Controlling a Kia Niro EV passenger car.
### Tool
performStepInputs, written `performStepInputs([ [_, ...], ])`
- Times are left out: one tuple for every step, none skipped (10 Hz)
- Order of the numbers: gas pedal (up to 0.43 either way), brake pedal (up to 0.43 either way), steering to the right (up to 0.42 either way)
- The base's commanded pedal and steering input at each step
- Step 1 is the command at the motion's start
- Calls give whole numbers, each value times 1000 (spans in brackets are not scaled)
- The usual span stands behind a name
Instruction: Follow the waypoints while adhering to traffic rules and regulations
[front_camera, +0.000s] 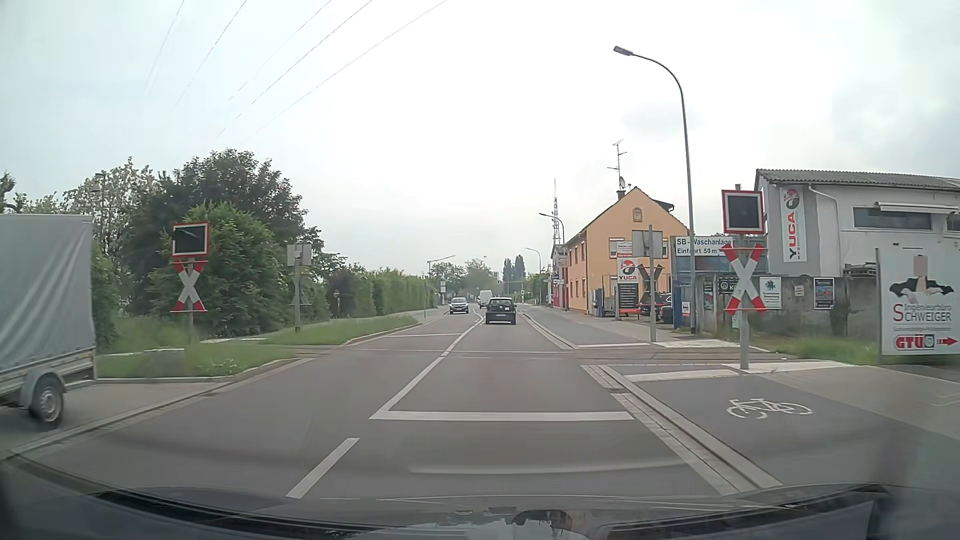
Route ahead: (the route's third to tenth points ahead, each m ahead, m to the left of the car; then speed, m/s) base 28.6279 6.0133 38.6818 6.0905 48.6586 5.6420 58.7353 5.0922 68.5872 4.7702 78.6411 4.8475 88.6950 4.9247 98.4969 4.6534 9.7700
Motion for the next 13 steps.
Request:
performStepInputs([
  [20, 0, -1],
  [20, 0, -1],
  [20, 0, -1],
  [20, 0, -1],
  [20, 0, -1],
  [20, 0, -1],
  [28, 0, -1],
  [28, 0, -1],
  [39, 0, -1],
  [39, 0, -1],
  [39, 0, 0],
  [39, 0, 3],
  [47, 0, 4],
])
